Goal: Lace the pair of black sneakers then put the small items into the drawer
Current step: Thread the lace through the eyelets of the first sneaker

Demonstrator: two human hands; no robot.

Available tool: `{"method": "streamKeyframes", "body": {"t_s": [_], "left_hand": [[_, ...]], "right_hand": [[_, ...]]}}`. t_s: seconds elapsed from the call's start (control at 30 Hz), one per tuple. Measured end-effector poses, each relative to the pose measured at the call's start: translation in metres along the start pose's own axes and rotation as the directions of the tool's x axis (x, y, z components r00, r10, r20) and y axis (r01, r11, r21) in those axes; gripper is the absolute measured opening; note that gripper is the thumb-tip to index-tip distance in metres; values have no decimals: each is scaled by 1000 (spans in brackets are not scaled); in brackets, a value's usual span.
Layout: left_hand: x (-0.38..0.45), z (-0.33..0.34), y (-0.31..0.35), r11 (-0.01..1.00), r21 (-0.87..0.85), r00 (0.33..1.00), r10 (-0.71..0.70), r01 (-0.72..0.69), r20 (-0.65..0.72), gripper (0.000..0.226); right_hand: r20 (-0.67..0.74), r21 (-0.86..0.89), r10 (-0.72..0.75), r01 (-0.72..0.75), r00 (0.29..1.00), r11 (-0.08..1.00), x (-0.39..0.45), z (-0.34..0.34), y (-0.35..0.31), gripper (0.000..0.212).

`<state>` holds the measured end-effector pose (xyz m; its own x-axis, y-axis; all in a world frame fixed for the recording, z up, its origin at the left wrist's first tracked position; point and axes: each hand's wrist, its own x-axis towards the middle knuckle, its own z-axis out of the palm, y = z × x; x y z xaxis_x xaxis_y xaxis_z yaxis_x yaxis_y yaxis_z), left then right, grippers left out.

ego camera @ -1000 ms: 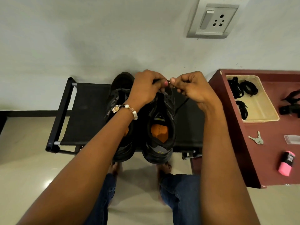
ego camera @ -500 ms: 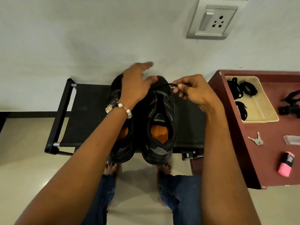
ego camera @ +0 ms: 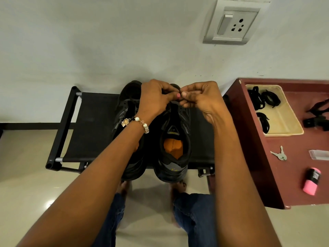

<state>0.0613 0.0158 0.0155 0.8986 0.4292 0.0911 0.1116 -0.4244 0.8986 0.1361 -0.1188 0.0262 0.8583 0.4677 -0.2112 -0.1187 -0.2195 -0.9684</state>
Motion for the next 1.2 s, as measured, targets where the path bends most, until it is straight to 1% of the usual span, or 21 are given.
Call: {"method": "streamKeyframes", "body": {"t_s": [0.07,0.13,0.2,0.23,0.3,0.33,0.37,0.4,0.47,0.6,0.67,0.77,0.9,1.07,1.2], "left_hand": [[-1,0,1,999,47,998,10,-13,56,9],[-1,0,1,998,66,997,5,-10,75,6],[1,0,-3,994,106,997,-26,18,76,3],[3,0,-7,989,141,996,-45,34,75,3],[5,3,-15,973,225,993,-70,47,95,5],[6,6,-18,959,280,991,-71,36,116,6],[5,11,-21,939,344,989,-67,18,132,8],[5,17,-23,915,404,988,-66,5,138,10],[5,26,-25,882,470,991,-82,21,108,12],[5,31,-26,873,473,982,-173,118,74,14],[5,30,-25,871,469,977,-201,146,69,13],[5,29,-22,859,496,978,-194,130,79,14],[4,26,-20,841,531,977,-185,104,102,18],[-1,31,-20,869,476,981,-186,134,63,14],[-3,31,-19,871,469,979,-195,145,60,15]], "right_hand": [[-16,-94,-8,6,1000,996,1,1,2,16],[-29,-132,1,-5,1000,991,3,1,3,22],[-56,-122,63,-70,996,990,3,-1,4,32],[-57,-153,112,-120,992,981,2,-2,4,39],[-3,-351,229,-216,973,911,-2,-3,4,49],[41,-446,292,-244,956,861,-6,-2,4,50],[72,-495,340,-262,938,828,-10,0,3,49],[79,-503,363,-277,928,819,-12,2,3,46],[51,-473,360,-295,932,830,-13,2,5,35],[16,-355,341,-314,940,881,-15,-5,9,13],[19,-318,340,-316,940,894,-18,-7,9,6],[22,-278,347,-328,937,903,-19,-8,9,5],[32,-271,339,-318,940,908,-18,-9,10,8],[79,-321,302,-262,950,910,-18,-10,13,13],[106,-301,304,-261,947,917,-19,-13,15,12]]}}
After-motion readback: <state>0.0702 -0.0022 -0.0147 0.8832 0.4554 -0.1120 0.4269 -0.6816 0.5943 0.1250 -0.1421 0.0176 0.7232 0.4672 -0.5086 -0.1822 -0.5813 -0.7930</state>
